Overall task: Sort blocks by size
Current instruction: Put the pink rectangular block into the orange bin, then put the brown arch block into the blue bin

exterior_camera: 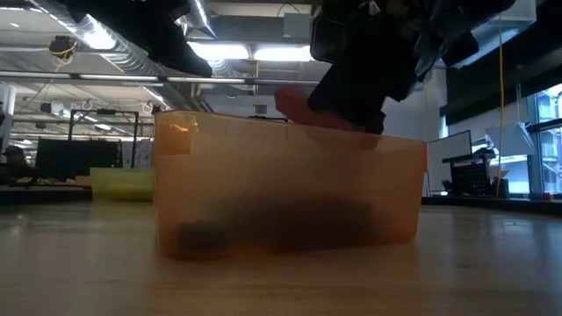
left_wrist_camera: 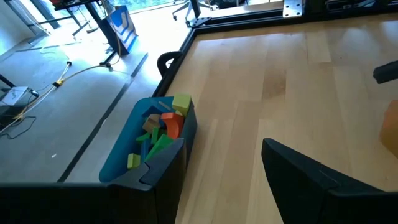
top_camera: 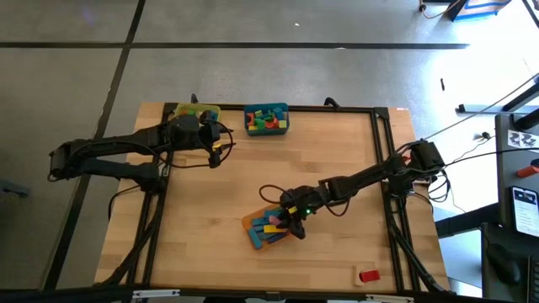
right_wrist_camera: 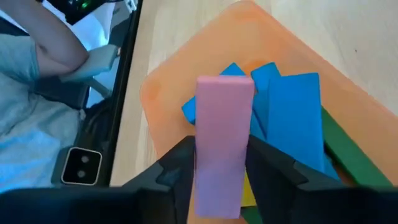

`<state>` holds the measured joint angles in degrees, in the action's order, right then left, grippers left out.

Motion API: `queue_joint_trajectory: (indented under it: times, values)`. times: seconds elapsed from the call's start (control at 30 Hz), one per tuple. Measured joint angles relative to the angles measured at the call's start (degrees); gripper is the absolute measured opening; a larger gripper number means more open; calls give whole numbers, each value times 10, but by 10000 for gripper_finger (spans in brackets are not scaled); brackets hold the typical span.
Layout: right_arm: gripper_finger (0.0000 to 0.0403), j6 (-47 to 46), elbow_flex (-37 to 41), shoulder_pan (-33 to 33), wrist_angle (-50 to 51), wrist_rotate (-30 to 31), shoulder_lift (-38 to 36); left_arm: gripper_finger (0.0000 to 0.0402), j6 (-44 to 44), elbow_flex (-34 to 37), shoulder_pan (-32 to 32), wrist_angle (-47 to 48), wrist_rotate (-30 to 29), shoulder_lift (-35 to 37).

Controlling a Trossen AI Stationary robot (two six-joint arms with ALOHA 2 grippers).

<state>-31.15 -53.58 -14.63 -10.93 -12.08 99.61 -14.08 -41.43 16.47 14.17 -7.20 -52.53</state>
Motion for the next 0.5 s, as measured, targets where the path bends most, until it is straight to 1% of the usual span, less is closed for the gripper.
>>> queue_joint_trajectory:
  times: [0.17,0.23,0.27,0.37,0.4,0.5]
  values:
    - [175,-14,0,0,-1,5,0,196,0,0,0,1,0,0]
    - [191,-14,0,2,-1,-7,0,196,1,0,0,3,0,0]
    - [198,-16,0,8,-1,-21,0,196,1,0,0,3,0,0]
    - [210,-36,0,28,13,-114,-17,196,1,0,0,3,0,0]
    - [211,-52,-1,34,20,-134,-27,196,1,0,0,3,0,0]
    - [213,-90,-1,40,68,-151,-58,196,1,0,0,2,0,0]
